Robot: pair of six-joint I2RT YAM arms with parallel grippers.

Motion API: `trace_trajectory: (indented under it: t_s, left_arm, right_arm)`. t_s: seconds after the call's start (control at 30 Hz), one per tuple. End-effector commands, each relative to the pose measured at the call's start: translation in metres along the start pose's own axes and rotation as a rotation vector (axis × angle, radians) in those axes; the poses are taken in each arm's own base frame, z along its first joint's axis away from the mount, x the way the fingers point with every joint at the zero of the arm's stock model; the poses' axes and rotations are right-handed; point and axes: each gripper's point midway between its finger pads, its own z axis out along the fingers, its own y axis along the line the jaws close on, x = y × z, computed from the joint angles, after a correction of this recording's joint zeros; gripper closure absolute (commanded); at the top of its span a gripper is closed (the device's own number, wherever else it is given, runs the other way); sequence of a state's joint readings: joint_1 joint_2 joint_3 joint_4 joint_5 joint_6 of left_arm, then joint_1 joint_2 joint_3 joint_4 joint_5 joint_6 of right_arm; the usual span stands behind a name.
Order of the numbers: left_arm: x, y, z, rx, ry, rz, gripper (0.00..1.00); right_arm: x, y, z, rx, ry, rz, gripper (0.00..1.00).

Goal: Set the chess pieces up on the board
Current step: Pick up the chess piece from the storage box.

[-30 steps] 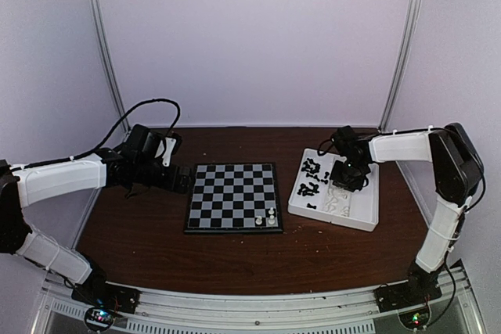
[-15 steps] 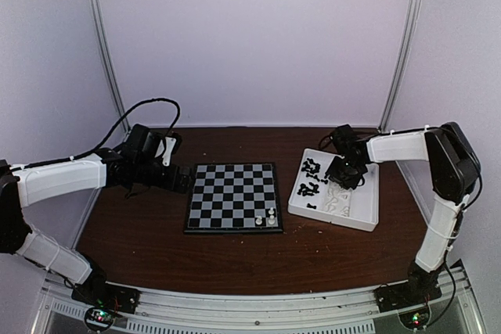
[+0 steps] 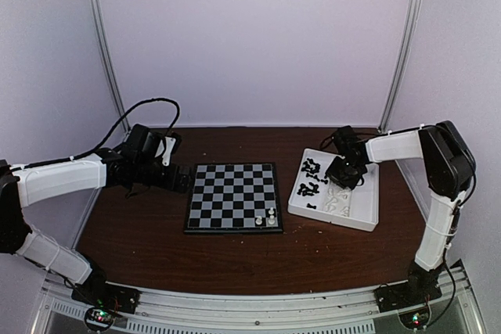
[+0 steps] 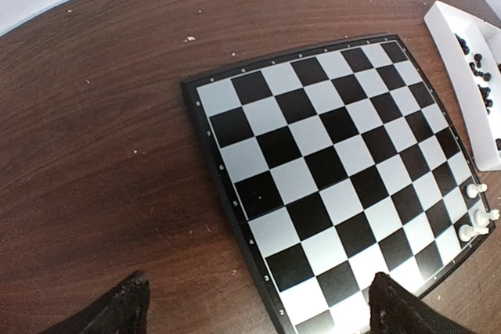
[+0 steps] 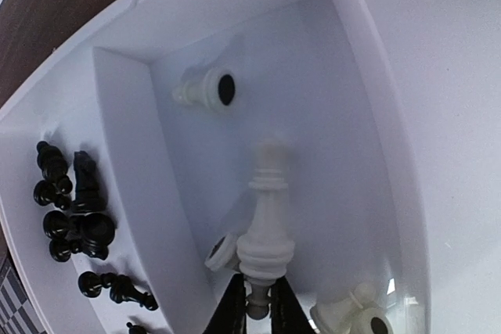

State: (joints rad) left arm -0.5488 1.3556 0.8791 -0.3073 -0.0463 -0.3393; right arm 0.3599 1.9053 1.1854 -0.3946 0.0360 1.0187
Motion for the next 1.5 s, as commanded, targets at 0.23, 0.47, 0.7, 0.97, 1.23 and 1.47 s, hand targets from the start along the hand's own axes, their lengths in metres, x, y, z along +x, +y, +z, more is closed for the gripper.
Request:
trace_trajectory:
  t_s: [0.23, 0.47, 0.7, 0.97, 1.23, 1.47]
  left_arm:
    - [-0.016, 0.000, -0.005, 0.003, -0.059, 0.005, 0.02]
    - [-0.018, -0.002, -0.007, 0.015, -0.063, 0.003, 0.02]
    - [-0.017, -0.007, -0.005, 0.039, -0.060, -0.007, 0.02]
    - [-0.015, -0.009, -0.007, 0.054, -0.062, -0.017, 0.02]
    - [-0.013, -0.006, -0.008, 0.041, -0.061, -0.014, 0.02]
    - [-0.018, -0.008, -0.006, 0.048, -0.063, -0.010, 0.02]
  right_arm:
    - [-0.013, -0.013, -0.022, 0.008, -0.018, -0.106, 1.00]
    - [-0.007, -0.011, -0.046, -0.086, 0.045, -0.302, 1.00]
    - [0.044, 0.002, -0.052, -0.280, 0.364, -0.469, 1.00]
    - [0.073, 0.023, -0.049, -0.459, 0.504, -0.429, 1.00]
    - [0.068, 0.030, -0.055, -0.483, 0.491, -0.422, 1.00]
    - [0.065, 0.039, -0.081, -0.555, 0.463, -0.486, 1.00]
